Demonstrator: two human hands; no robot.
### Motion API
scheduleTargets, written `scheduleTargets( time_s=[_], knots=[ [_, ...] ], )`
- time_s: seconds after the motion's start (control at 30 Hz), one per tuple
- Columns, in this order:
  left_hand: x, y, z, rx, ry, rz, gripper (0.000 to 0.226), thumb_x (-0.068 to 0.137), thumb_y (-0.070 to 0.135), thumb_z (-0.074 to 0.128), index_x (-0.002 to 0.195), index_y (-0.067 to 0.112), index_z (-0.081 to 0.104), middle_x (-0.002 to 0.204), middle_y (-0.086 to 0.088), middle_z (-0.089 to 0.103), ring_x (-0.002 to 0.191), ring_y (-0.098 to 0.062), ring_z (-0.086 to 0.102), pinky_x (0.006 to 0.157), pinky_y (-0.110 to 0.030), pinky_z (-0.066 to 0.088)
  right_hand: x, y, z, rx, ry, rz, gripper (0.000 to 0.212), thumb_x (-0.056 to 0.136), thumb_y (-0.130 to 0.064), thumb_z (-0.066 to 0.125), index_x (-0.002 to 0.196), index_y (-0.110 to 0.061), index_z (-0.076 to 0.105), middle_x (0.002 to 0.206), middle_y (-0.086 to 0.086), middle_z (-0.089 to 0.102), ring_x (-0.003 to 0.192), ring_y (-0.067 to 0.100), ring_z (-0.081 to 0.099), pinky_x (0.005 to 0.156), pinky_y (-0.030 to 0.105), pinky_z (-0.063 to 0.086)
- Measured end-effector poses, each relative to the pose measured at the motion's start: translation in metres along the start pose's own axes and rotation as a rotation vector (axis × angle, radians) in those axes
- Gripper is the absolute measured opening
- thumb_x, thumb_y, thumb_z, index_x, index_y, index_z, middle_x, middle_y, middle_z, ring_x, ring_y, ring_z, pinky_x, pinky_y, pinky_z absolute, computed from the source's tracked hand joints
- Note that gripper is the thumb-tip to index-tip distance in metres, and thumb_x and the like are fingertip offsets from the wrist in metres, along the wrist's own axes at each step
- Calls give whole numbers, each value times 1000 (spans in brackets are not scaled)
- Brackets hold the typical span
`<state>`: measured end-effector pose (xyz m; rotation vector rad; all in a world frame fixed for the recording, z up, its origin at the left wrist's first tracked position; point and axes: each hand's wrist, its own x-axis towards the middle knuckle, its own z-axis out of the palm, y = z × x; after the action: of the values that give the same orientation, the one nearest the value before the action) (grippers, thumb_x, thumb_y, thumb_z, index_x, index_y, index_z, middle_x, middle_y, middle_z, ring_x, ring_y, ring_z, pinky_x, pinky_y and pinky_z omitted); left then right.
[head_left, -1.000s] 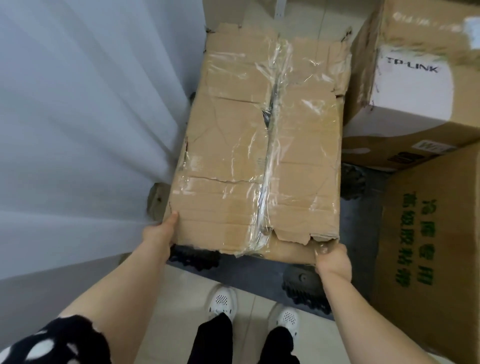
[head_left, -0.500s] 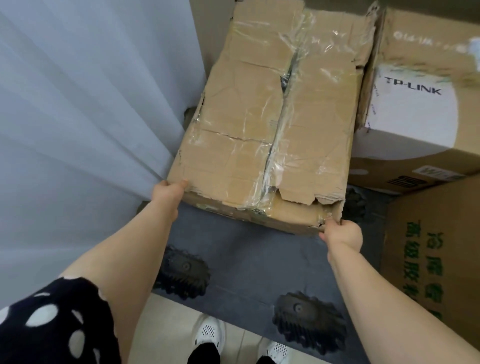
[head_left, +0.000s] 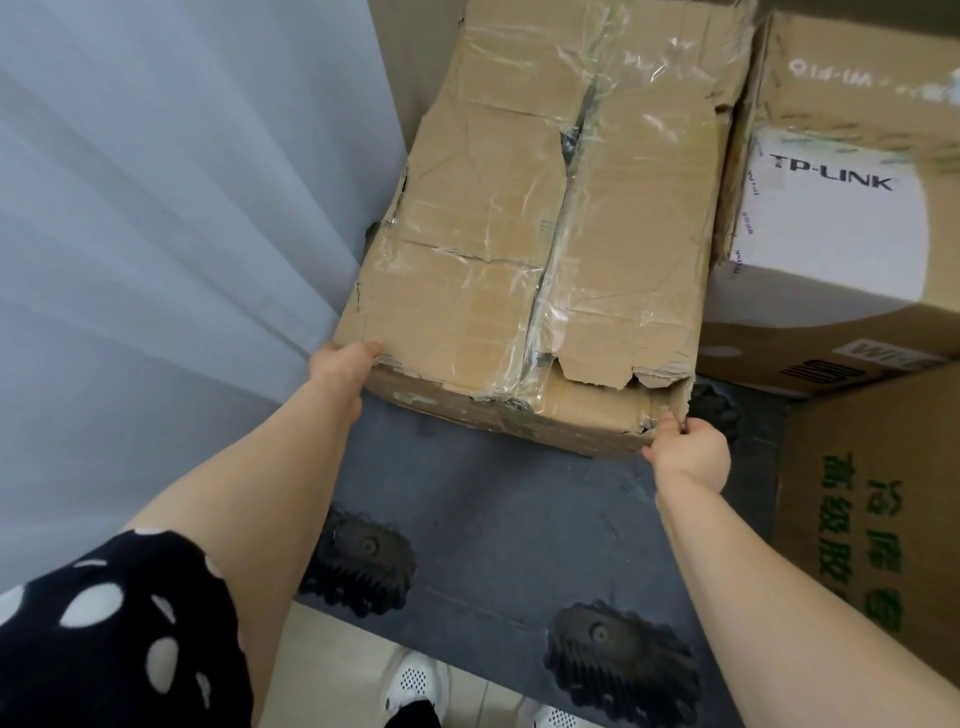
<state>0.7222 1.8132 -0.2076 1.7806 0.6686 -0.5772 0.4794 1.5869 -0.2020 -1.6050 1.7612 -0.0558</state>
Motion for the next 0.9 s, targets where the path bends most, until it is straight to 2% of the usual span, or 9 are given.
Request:
scheduleTargets(
  time_s=[0.2,0.4,0.73,0.83,0.9],
  knots=[
    [2,7,1,15,13,-19,44,81,6,70,121,2,51,120,-14,61,106,-32,61,96,-40,51,0,-3,3,-7,12,-12,34,98,-32,47,106,-5,66,100,17,69,93,35,66,85,45,53],
    [2,13,2,40,-3,-38,45,81,7,69,122,3,51,119,-15,62,105,-32,62,95,-41,51,-1,-7,5,1,16,-3,34,98,-32,47,109,-5,66,102,16,69,95,35,66,86,47,52],
    [-2,16,3,135,17,-23,44,80,2,66,122,4,52,119,-15,61,106,-33,60,95,-42,51,-1,-11,4,18,18,-2,32,99,-30,46,97,-5,66,96,17,68,92,34,66,84,45,52],
    [-4,15,2,196,16,-2,47,82,-1,63,127,3,50,124,-14,58,112,-33,56,98,-41,48,-2,-12,1,-6,15,-17,34,101,-28,42,96,-3,64,89,15,61,90,32,59,73,34,41],
    [-8,14,2,228,-1,11,50,83,-4,61,130,4,47,127,-13,55,115,-33,53,101,-40,46,-6,-13,-2,-17,6,-34,41,103,-30,37,107,2,63,92,16,57,89,30,54,74,34,37]
  ],
)
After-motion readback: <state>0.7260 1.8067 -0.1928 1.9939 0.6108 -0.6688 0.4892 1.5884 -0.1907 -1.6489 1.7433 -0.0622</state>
